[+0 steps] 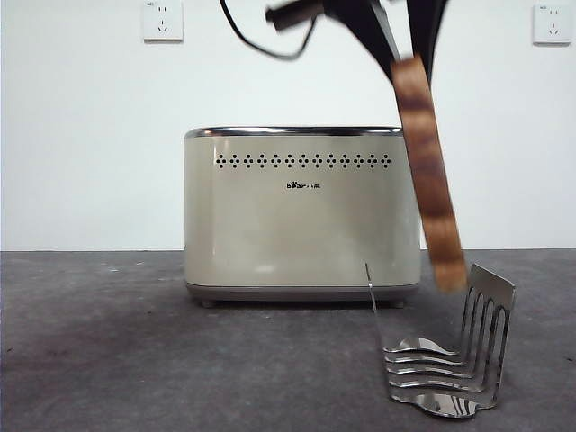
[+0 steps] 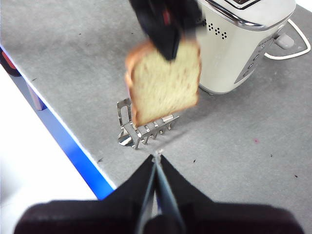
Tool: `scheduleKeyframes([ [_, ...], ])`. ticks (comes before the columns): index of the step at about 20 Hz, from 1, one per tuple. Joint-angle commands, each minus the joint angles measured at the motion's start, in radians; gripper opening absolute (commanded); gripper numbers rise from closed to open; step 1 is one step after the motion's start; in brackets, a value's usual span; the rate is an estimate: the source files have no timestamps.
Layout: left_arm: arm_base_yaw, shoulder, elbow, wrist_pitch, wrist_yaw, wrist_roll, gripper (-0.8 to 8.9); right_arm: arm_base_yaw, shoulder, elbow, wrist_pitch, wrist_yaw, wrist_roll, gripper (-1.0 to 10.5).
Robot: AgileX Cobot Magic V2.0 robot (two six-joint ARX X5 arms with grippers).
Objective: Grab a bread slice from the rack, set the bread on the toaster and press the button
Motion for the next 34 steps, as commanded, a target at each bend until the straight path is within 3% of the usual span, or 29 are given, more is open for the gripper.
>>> scheduleKeyframes([
  [1, 0.010, -0.049, 0.000, -0.001, -0.001, 0.082, -0.09, 0.002, -0.005, 0.005, 0.000, 0.000, 0.010, 0.0],
  [2, 0.016, -0.073, 0.000, -0.001, 0.000, 0.121, -0.09, 0.002, -0.005, 0.005, 0.000, 0.000, 0.010, 0.0],
  [5, 0.031, -0.159, 0.003, -0.001, 0.010, 0.386, -0.09, 0.002, -0.003, 0.005, 0.001, -0.002, 0.019, 0.0],
  [10, 0.063, -0.299, 0.003, -0.001, 0.007, 0.714, -0.06, 0.002, -0.003, 0.005, 0.002, -0.012, 0.074, 0.0],
  [12, 0.075, -0.345, 0.003, -0.001, 0.007, 0.891, -0.03, 0.002, -0.003, 0.005, 0.002, -0.024, 0.097, 0.0],
  [17, 0.099, -0.404, 0.003, -0.001, -0.010, 1.486, -0.03, 0.002, -0.002, 0.005, 0.002, -0.046, 0.103, 0.0],
  [19, 0.121, -0.404, 0.003, 0.001, -0.032, 1.624, -0.04, 0.002, -0.002, 0.005, 0.002, -0.046, 0.135, 0.0],
  [21, 0.152, -0.403, 0.003, 0.031, -0.031, 1.671, -0.05, 0.002, -0.002, 0.005, 0.002, -0.046, 0.156, 0.0],
  [25, 0.220, -0.403, 0.003, 0.179, -0.026, 1.663, -0.09, 0.002, -0.002, 0.005, 0.002, -0.046, 0.175, 0.0],
  [29, 0.279, -0.395, 0.003, 0.223, 0.028, 1.662, -0.09, 0.002, -0.002, 0.005, 0.002, -0.046, 0.195, 0.0],
  [34, 0.322, -0.370, 0.003, 0.222, 0.098, 1.596, -0.09, 0.002, -0.002, 0.005, 0.002, -0.046, 0.195, 0.0],
])
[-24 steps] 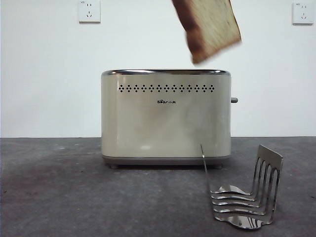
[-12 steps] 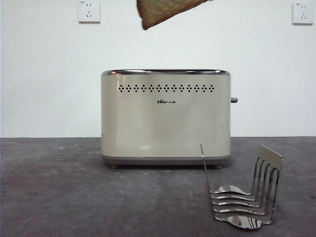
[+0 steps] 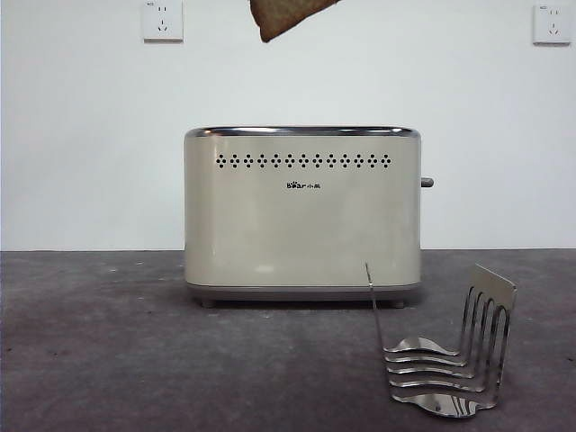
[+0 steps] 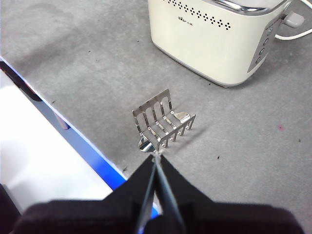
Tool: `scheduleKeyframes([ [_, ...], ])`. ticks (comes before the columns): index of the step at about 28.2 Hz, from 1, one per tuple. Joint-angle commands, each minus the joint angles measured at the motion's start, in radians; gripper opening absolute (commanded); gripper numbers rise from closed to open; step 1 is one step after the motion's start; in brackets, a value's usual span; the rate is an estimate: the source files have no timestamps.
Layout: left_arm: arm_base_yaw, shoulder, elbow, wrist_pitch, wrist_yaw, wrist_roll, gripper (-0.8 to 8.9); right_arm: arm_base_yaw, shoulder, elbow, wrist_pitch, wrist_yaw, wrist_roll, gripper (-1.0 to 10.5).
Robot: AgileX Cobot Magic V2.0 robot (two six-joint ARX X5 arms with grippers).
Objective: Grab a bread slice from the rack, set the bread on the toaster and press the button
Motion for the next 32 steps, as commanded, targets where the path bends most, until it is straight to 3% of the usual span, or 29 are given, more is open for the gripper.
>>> scheduleKeyframes([
  [1, 0.018, 0.025, 0.002, 0.008, 0.050, -0.043, -0.09, 0.002, -0.002, 0.005, 0.002, -0.004, 0.011, 0.0],
  [14, 0.040, 0.146, 0.002, -0.039, 0.064, -0.033, -0.09, 0.002, -0.001, 0.005, 0.008, -0.005, 0.018, 0.0],
  [32, 0.060, 0.219, 0.002, -0.050, 0.041, -0.005, -0.09, 0.002, -0.001, 0.006, 0.156, -0.042, 0.063, 0.0],
])
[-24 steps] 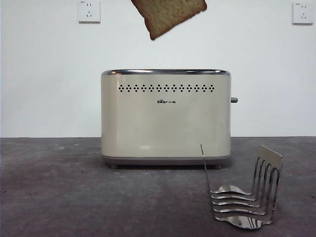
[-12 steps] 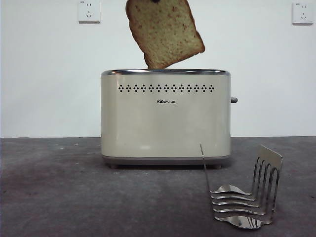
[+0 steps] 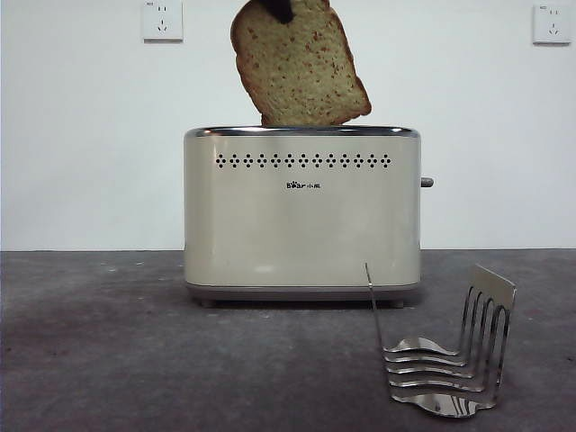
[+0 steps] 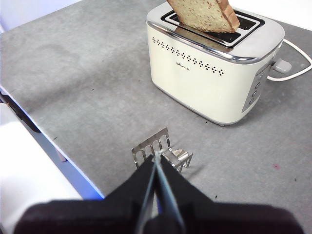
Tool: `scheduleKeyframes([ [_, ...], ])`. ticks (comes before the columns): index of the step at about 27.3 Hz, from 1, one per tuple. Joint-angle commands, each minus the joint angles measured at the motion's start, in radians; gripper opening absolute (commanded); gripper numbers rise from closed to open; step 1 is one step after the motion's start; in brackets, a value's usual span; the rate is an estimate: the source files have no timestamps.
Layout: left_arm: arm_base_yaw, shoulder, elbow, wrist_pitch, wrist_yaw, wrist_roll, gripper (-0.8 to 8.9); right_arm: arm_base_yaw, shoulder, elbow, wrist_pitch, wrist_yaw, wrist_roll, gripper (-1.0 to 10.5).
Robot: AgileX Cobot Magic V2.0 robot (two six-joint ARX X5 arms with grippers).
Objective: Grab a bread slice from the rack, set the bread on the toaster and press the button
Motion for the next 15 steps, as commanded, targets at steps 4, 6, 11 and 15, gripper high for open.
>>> scheduleKeyframes([
  [4, 0.014, 0.029, 0.002, -0.011, -0.021, 0.020, -0.09, 0.002, -0.002, 0.005, 0.013, -0.004, 0.012, 0.0],
  [6, 0.023, 0.036, 0.002, -0.009, -0.022, 0.021, -0.09, 0.002, -0.002, 0.005, 0.014, -0.004, 0.012, 0.0],
  [11, 0.023, 0.063, 0.002, -0.012, -0.034, 0.040, -0.09, 0.002, -0.002, 0.005, 0.014, -0.004, 0.012, 0.0],
  [15, 0.022, 0.094, 0.002, 0.001, -0.040, 0.051, -0.09, 0.002, -0.002, 0.005, 0.014, -0.004, 0.013, 0.0],
])
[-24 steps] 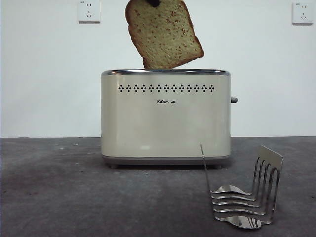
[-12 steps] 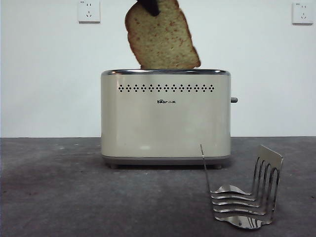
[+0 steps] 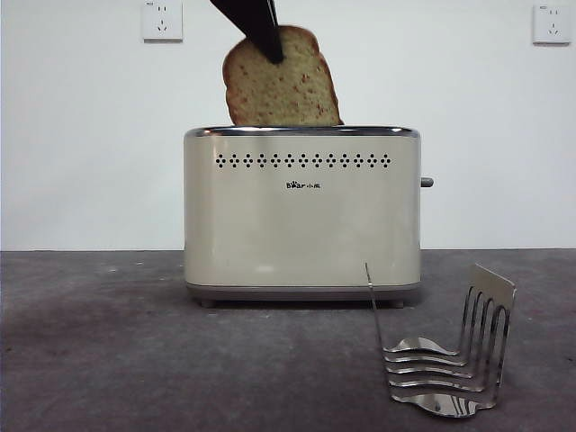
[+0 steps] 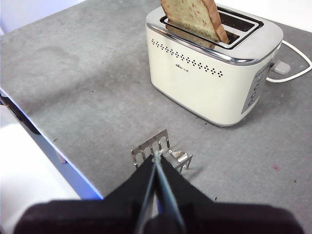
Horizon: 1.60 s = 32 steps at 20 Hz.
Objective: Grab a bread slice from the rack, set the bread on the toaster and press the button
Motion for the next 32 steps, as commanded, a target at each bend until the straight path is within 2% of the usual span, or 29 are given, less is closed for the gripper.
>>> scheduleKeyframes([
  [1, -0.001, 0.029, 0.002, 0.019, 0.000, 0.021, -0.09, 0.002, -0.002, 0.004, 0.007, -0.004, 0.011, 0.0],
  [15, -0.012, 0.107, 0.002, 0.068, -0.018, 0.021, 0.03, 0.002, -0.002, 0.004, 0.006, -0.003, 0.041, 0.0],
  [16, -0.016, 0.107, 0.002, 0.073, -0.019, 0.020, 0.50, 0.002, -0.002, 0.004, 0.006, -0.003, 0.043, 0.0],
  [18, -0.023, 0.107, 0.002, 0.079, -0.042, 0.007, 3.26, 0.002, -0.002, 0.004, 0.006, -0.003, 0.043, 0.0],
  [19, -0.029, 0.107, 0.002, 0.081, -0.040, 0.006, 4.02, 0.002, -0.002, 0.004, 0.005, -0.003, 0.043, 0.0],
  [22, -0.042, 0.085, 0.002, 0.118, -0.039, -0.001, 4.08, 0.002, -0.002, 0.004, 0.006, 0.001, 0.043, 0.0],
  [25, -0.042, 0.032, 0.002, 0.135, -0.039, -0.037, 4.08, 0.002, -0.002, 0.004, 0.007, 0.013, 0.043, 0.0],
  [28, -0.042, -0.043, 0.002, 0.130, -0.040, -0.107, 4.08, 0.001, 0.006, 0.004, 0.043, 0.053, 0.045, 0.0],
  [30, -0.043, -0.099, 0.002, 0.118, -0.039, -0.180, 4.07, 0.001, 0.030, 0.004, 0.110, 0.093, 0.094, 0.0],
  [32, -0.049, -0.155, 0.002, 0.073, -0.007, -0.241, 4.04, 0.000, 0.066, 0.004, 0.218, 0.154, 0.206, 0.0],
])
